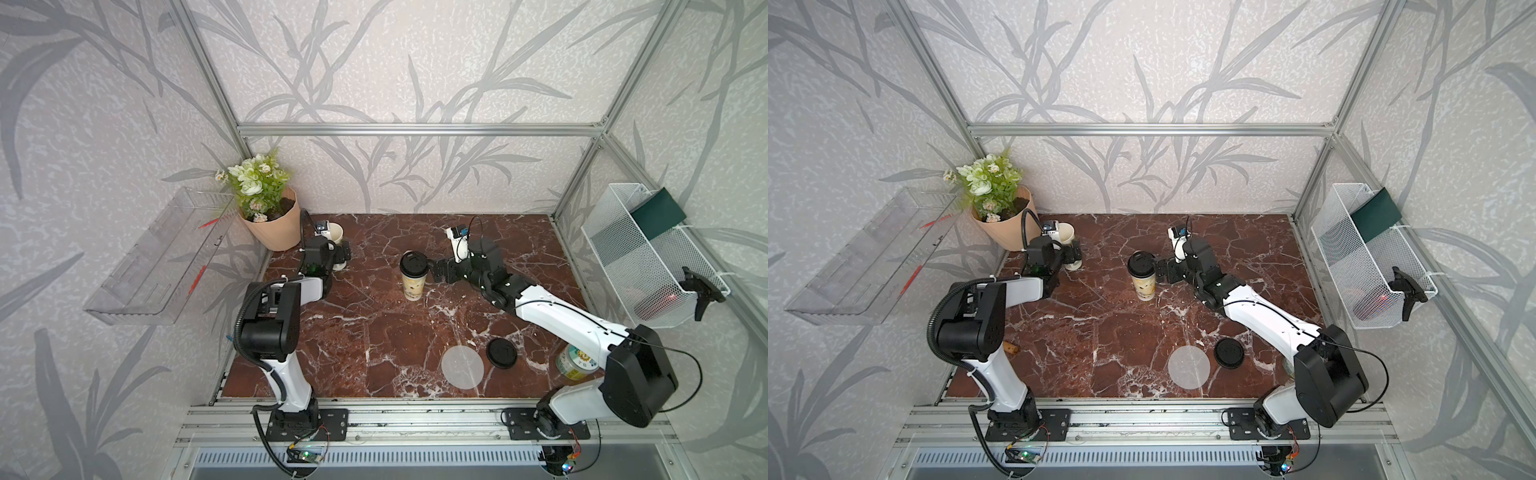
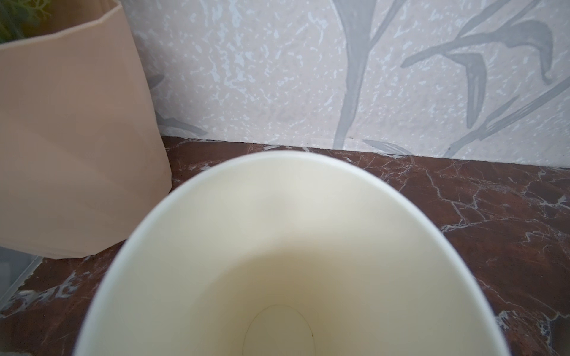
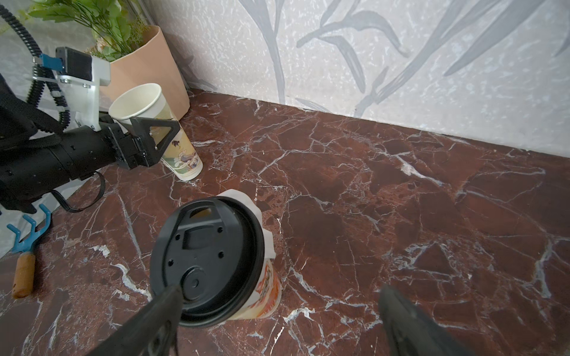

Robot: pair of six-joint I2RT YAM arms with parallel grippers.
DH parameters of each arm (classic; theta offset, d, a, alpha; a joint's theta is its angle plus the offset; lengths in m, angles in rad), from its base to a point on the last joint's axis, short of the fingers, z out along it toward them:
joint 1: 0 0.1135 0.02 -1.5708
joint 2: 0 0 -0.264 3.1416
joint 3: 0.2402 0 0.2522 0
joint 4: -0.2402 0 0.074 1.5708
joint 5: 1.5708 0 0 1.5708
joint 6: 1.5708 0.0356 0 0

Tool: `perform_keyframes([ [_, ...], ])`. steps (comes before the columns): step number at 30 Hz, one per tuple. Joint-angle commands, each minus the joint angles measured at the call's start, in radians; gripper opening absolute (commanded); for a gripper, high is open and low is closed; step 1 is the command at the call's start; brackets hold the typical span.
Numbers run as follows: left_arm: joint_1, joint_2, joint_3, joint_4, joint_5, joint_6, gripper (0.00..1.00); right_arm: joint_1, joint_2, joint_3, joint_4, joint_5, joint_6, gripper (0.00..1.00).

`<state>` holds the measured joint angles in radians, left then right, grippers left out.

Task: Put the leak-proof paper on the milk tea cups
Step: Pick up the cup at the center of the board.

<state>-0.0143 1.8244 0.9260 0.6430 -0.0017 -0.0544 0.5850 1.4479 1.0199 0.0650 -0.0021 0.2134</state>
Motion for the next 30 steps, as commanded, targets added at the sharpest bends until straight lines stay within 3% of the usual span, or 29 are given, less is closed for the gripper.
perform_keyframes([
  [1, 0.007, 0.011, 0.029, 0.025, 0.020, 0.039, 0.88, -0.004, -0.031, -0.016, 0.027, -0.006, 0.006, 0.99],
  [5, 0.009, 0.002, 0.005, 0.058, 0.053, 0.040, 0.76, -0.004, -0.035, -0.023, 0.027, -0.003, 0.006, 0.99],
  [13, 0.008, -0.082, -0.048, 0.027, 0.128, 0.010, 0.70, -0.004, -0.070, -0.044, -0.030, 0.006, 0.008, 0.99],
  [16, 0.008, -0.178, -0.100, -0.022, 0.244, 0.027, 0.67, -0.009, -0.116, -0.075, -0.105, 0.016, 0.027, 0.99],
  [23, -0.007, -0.470, -0.308, -0.086, 0.381, -0.060, 0.59, -0.041, -0.253, -0.204, -0.319, -0.014, 0.167, 0.99],
  [26, -0.053, -0.615, -0.369, -0.171, 0.442, -0.050, 0.59, -0.041, -0.297, -0.257, -0.421, 0.007, 0.236, 0.99],
  [30, -0.237, -0.801, -0.435, -0.305, 0.420, 0.048, 0.59, -0.026, -0.333, -0.310, -0.527, -0.032, 0.283, 0.99],
])
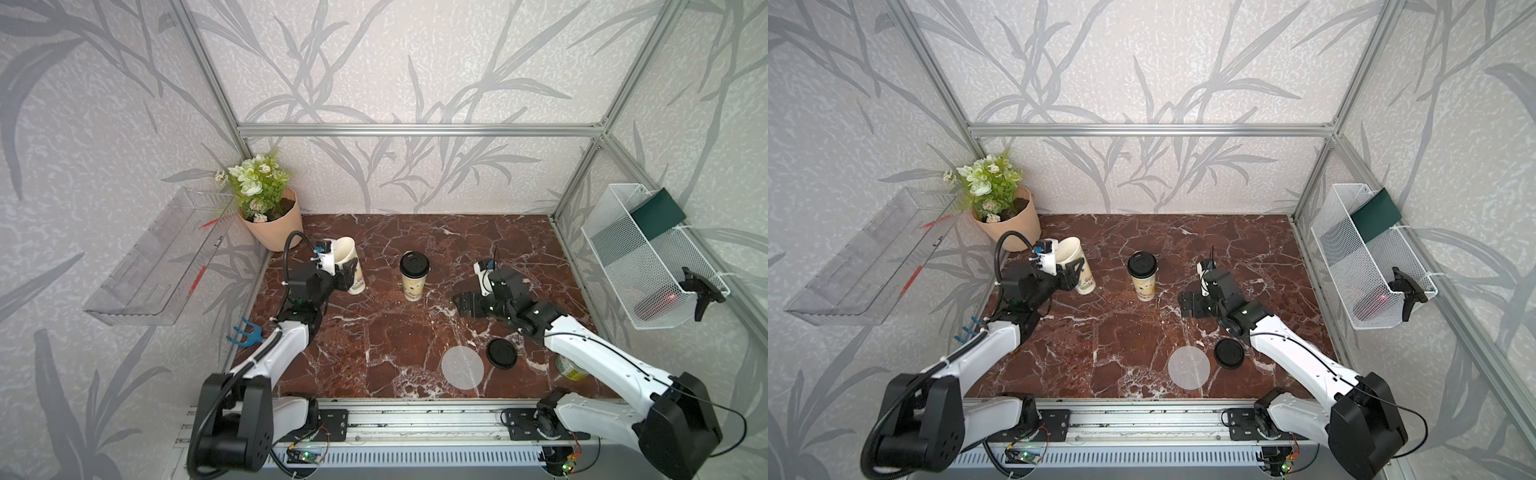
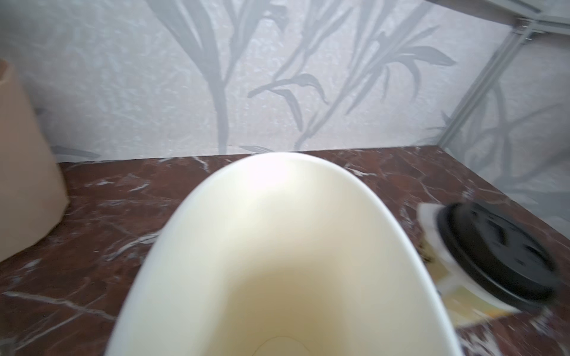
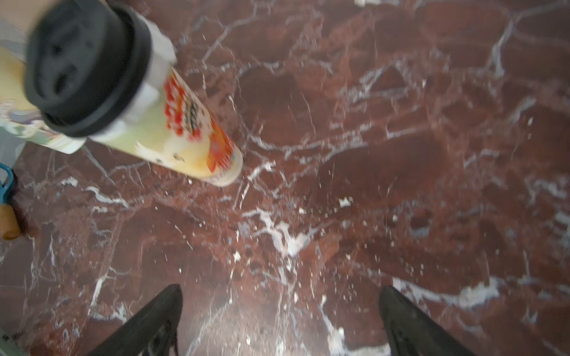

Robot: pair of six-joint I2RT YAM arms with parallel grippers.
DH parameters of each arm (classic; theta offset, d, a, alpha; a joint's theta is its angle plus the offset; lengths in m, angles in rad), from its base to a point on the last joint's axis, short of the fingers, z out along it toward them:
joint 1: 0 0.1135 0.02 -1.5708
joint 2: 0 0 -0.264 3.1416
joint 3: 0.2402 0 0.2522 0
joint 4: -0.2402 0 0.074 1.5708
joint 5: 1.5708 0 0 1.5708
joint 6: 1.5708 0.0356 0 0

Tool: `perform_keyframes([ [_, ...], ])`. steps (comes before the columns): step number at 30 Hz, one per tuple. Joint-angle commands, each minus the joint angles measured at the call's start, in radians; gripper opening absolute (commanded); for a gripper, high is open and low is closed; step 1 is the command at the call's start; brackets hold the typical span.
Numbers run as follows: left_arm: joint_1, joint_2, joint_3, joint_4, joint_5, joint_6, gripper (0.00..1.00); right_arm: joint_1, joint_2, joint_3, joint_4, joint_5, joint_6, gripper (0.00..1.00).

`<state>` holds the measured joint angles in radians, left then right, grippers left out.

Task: Put the leak-proof paper on the milk tea cups
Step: Pick up the cup at the center of the board, then pick up the leak-proof paper from the center of the board, then place the cup at the center of the board.

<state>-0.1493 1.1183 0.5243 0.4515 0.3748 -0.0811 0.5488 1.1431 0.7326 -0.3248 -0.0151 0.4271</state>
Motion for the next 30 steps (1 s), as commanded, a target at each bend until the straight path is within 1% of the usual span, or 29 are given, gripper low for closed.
perform_keyframes([
  [1, -0.141, -0.126, -0.049, -0.128, 0.048, 0.086, 0.59, 0.023, -0.034, -0.025, -0.165, -0.018, 0.081, 0.99],
  [3, -0.211, -0.203, -0.097, -0.128, 0.045, 0.088, 0.59, 0.068, -0.037, -0.019, -0.236, 0.007, 0.107, 0.99],
  [5, -0.263, -0.249, -0.137, -0.112, 0.061, 0.092, 0.59, 0.103, -0.024, -0.011, -0.299, 0.026, 0.134, 0.99],
  [7, -0.317, -0.270, -0.170, -0.085, 0.073, 0.099, 0.59, 0.128, -0.006, -0.009, -0.336, 0.024, 0.157, 0.96],
  [10, -0.397, -0.266, -0.188, -0.063, 0.051, 0.130, 0.59, 0.169, 0.026, -0.015, -0.350, 0.020, 0.177, 0.89],
  [12, -0.445, -0.249, -0.203, -0.016, 0.025, 0.154, 0.59, 0.206, 0.047, -0.028, -0.331, 0.026, 0.192, 0.89],
  [15, -0.490, -0.203, -0.196, 0.017, -0.009, 0.179, 0.59, 0.225, 0.084, -0.054, -0.301, 0.029, 0.205, 0.89],
  [18, -0.521, -0.153, -0.204, 0.109, -0.021, 0.177, 0.59, 0.240, 0.127, -0.061, -0.277, 0.025, 0.204, 0.87],
  [20, -0.537, -0.121, -0.196, 0.135, -0.026, 0.176, 0.59, 0.244, 0.147, -0.059, -0.277, 0.047, 0.204, 0.87],
  [22, -0.560, -0.092, -0.188, 0.145, -0.045, 0.187, 0.59, 0.244, 0.160, -0.065, -0.266, 0.057, 0.204, 0.86],
  [24, -0.586, -0.061, -0.198, 0.193, -0.087, 0.192, 0.59, 0.245, 0.172, -0.070, -0.255, 0.063, 0.204, 0.85],
  [26, -0.597, -0.030, -0.209, 0.249, -0.102, 0.181, 0.59, 0.244, 0.186, -0.071, -0.253, 0.073, 0.204, 0.85],
  [30, -0.614, 0.049, -0.190, 0.279, -0.118, 0.179, 0.60, 0.246, 0.206, -0.081, -0.213, 0.059, 0.204, 0.80],
])
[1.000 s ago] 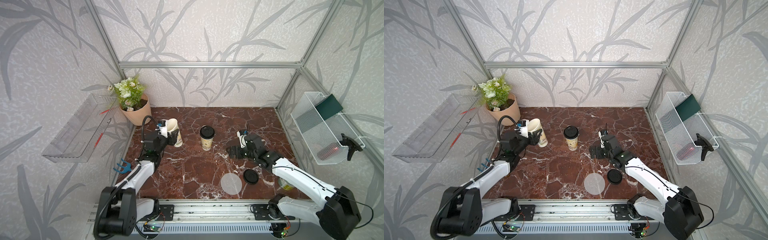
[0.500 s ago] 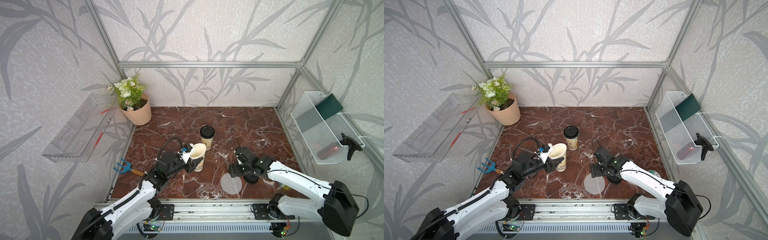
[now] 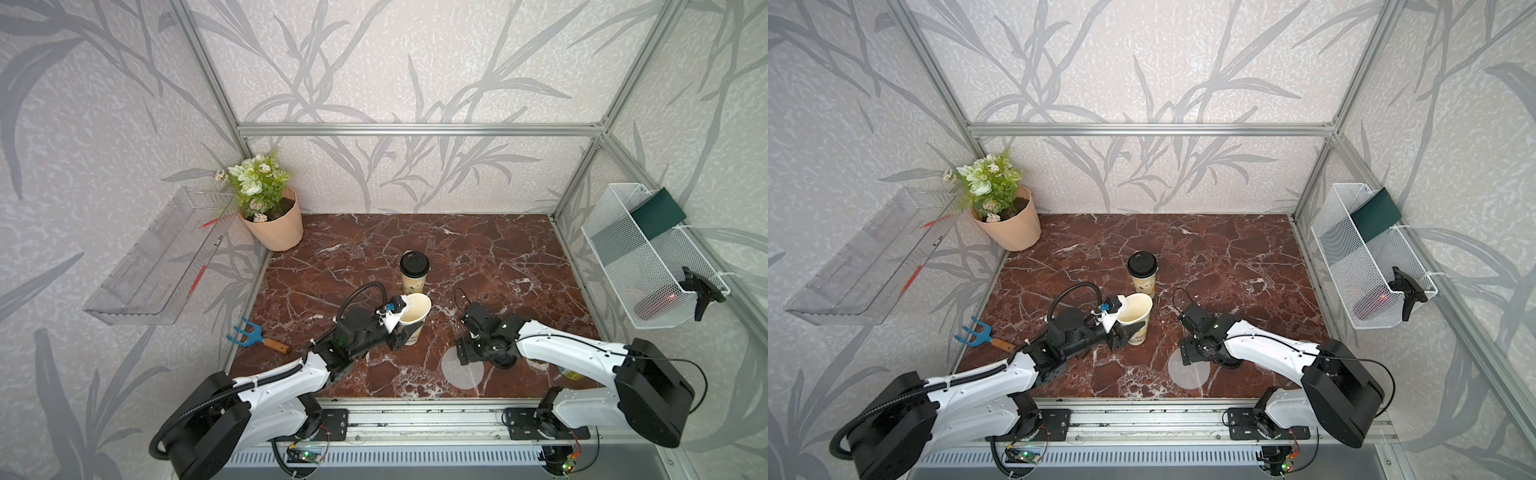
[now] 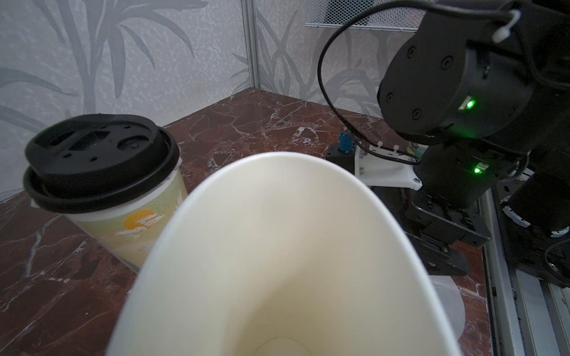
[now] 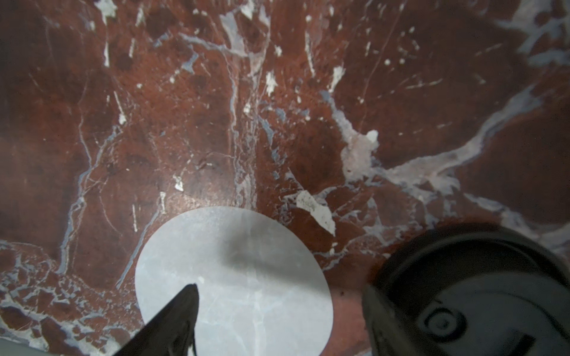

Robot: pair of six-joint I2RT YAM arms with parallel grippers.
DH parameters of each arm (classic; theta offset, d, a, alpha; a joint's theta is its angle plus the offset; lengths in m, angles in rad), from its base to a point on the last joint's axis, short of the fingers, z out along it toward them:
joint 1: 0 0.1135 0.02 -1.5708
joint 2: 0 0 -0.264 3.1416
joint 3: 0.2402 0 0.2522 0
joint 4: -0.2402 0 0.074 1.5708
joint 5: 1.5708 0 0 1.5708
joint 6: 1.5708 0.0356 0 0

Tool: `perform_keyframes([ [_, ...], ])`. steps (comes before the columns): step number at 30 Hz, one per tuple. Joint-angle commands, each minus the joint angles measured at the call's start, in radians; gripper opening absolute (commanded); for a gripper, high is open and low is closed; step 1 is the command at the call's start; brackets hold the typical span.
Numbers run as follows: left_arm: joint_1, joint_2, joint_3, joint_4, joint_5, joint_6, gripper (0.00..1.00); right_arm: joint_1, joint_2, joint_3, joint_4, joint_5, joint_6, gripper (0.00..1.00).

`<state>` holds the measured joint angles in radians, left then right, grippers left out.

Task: Put the leak-proof paper on the milk tea cups
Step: Place the cup at the center of the board.

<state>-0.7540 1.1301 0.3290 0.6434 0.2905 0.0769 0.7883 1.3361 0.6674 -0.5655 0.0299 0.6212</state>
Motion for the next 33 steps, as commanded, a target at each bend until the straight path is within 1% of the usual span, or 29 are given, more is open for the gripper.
perform_keyframes([
  [1, -0.014, 0.052, 0.006, 0.103, -0.037, 0.021, 0.59, 0.007, 0.019, -0.018, 0.034, 0.010, 0.010, 0.79],
  [8, -0.021, 0.162, 0.003, 0.189, -0.067, 0.017, 0.61, 0.024, 0.073, -0.029, 0.051, 0.020, 0.010, 0.72],
  [10, -0.022, 0.180, -0.006, 0.221, -0.076, 0.010, 0.63, 0.037, 0.085, -0.019, 0.018, 0.042, 0.044, 0.70],
  [14, -0.022, 0.171, -0.013, 0.199, -0.095, 0.009, 0.69, 0.054, 0.096, -0.015, -0.021, 0.079, 0.059, 0.65],
  [17, -0.022, 0.138, -0.028, 0.175, -0.114, 0.012, 0.70, 0.058, 0.101, -0.022, -0.013, 0.085, 0.066, 0.56],
  [20, -0.022, 0.103, -0.028, 0.116, -0.128, 0.014, 0.78, 0.064, 0.102, -0.023, 0.001, 0.090, 0.072, 0.48],
  [21, -0.022, 0.095, -0.023, 0.094, -0.128, 0.014, 0.85, 0.066, 0.104, -0.020, 0.003, 0.091, 0.072, 0.45],
  [22, -0.022, 0.089, -0.019, 0.078, -0.131, 0.012, 0.99, 0.068, 0.107, -0.019, 0.005, 0.092, 0.071, 0.42],
  [24, -0.022, 0.084, -0.023, 0.075, -0.137, 0.008, 0.99, 0.071, 0.112, -0.017, 0.009, 0.093, 0.069, 0.35],
  [25, -0.022, 0.083, -0.028, 0.077, -0.144, 0.006, 0.99, 0.071, 0.113, -0.018, 0.014, 0.092, 0.068, 0.33],
  [30, -0.022, 0.068, -0.037, 0.066, -0.165, -0.002, 0.99, 0.071, 0.093, -0.005, 0.007, 0.100, 0.058, 0.30],
  [33, -0.022, 0.050, -0.014, 0.008, -0.173, -0.005, 0.99, 0.071, 0.055, 0.014, -0.007, 0.120, 0.048, 0.29],
])
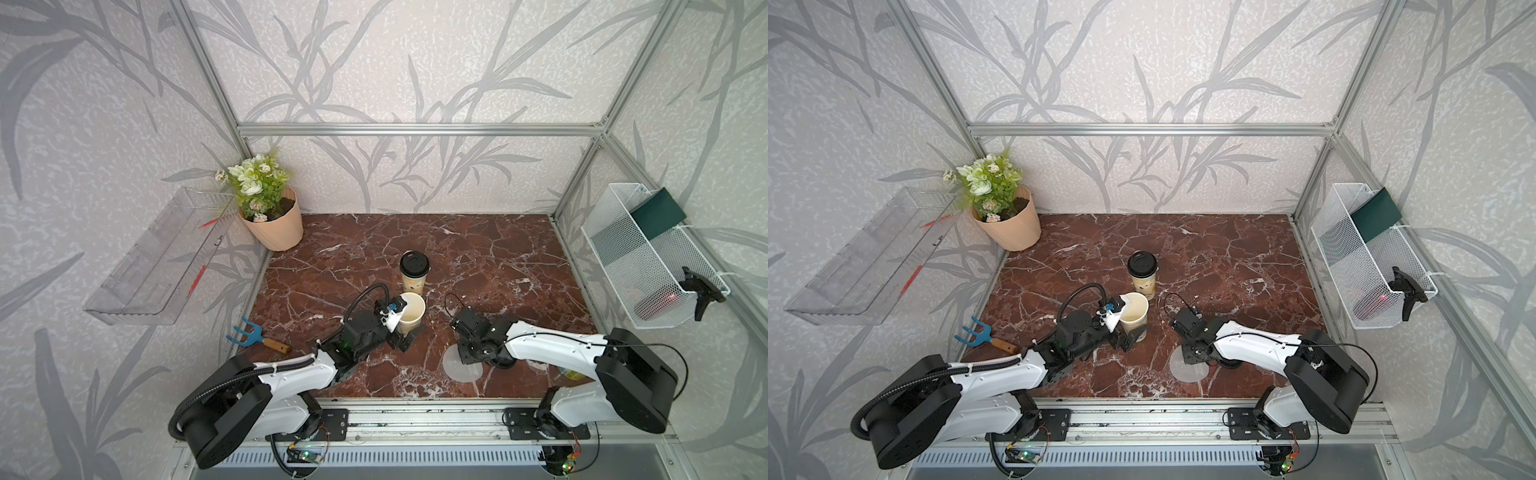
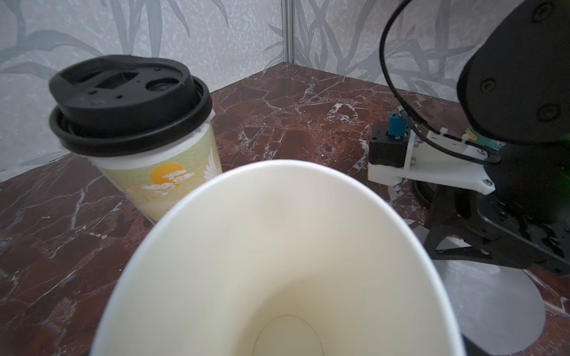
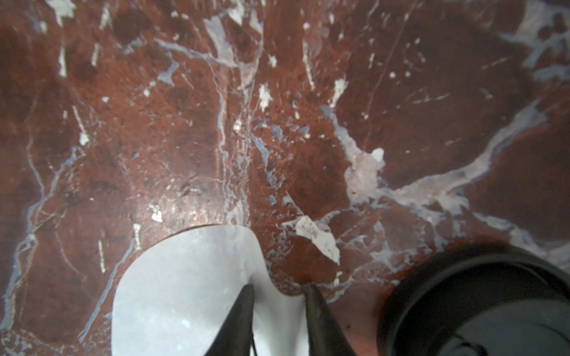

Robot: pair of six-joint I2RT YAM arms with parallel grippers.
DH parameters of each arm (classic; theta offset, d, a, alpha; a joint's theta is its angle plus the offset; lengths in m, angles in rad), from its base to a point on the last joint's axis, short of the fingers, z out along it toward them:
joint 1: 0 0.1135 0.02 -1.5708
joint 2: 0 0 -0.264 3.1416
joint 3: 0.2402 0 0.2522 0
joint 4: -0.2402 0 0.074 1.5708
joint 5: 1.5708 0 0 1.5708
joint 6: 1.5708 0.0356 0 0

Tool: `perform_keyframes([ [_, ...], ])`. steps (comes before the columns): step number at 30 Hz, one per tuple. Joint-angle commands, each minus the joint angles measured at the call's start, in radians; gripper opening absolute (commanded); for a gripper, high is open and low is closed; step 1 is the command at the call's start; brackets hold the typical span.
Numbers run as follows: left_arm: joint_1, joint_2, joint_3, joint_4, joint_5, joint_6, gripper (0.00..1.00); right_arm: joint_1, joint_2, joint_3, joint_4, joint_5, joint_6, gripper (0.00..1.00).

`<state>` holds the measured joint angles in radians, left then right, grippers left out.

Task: Put the leak-proof paper on the milk tea cups
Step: Place the cup at the center of the board.

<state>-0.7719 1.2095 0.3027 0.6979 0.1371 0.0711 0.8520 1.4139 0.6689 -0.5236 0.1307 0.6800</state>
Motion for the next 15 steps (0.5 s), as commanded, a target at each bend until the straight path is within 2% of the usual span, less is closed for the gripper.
perform_keyframes([
  [1, -0.004, -0.037, 0.023, -0.067, -0.023, 0.000, 0.99, 0.007, -0.036, 0.021, -0.054, 0.027, -0.015, 0.29],
  [10, -0.003, -0.079, 0.103, -0.230, -0.020, -0.035, 0.99, -0.001, -0.103, 0.126, -0.115, 0.103, -0.065, 0.13],
  [15, -0.003, -0.185, 0.106, -0.330, -0.064, -0.060, 0.99, -0.008, -0.161, 0.200, -0.160, 0.136, -0.113, 0.08],
])
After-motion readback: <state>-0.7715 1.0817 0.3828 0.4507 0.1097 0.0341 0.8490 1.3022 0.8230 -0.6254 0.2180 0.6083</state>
